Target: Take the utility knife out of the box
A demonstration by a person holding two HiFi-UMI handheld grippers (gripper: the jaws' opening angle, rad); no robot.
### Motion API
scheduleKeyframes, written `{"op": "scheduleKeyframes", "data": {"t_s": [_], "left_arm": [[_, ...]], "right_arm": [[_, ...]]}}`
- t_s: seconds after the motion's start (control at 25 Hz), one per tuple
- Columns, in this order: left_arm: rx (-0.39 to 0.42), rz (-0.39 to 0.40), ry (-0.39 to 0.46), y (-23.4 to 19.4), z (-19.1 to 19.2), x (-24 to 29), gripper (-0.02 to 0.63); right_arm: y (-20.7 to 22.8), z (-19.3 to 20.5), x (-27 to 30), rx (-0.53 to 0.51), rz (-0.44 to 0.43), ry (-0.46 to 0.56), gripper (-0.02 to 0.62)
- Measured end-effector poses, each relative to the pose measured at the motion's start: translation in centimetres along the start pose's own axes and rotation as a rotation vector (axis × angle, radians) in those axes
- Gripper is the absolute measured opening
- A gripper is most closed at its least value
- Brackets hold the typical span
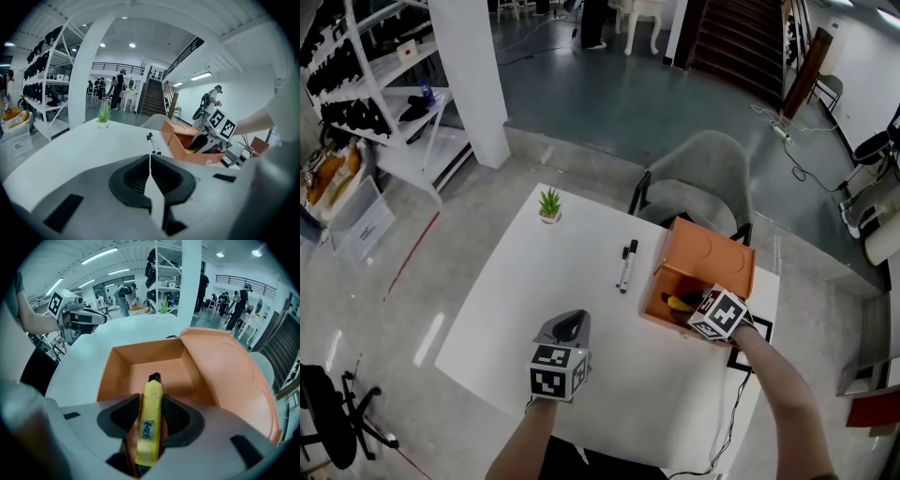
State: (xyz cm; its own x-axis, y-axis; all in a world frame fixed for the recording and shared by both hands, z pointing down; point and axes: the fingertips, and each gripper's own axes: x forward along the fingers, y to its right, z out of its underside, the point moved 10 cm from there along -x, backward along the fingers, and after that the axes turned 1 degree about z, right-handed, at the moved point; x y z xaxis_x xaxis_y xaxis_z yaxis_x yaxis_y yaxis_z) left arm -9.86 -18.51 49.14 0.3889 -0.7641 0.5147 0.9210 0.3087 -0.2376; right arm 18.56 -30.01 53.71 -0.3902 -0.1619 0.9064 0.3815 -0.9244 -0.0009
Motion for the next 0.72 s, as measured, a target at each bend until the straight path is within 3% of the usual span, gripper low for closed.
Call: {"op": "scheduleKeyframes", "data": {"t_s": [0.72], "left_arm": [[0.006, 0.023, 0.000, 0.34, 0.17, -0.42, 0.015]], "right_arm": [[-0.80, -0.31, 0.07, -0.045, 0.042, -0.029, 0.112]]}}
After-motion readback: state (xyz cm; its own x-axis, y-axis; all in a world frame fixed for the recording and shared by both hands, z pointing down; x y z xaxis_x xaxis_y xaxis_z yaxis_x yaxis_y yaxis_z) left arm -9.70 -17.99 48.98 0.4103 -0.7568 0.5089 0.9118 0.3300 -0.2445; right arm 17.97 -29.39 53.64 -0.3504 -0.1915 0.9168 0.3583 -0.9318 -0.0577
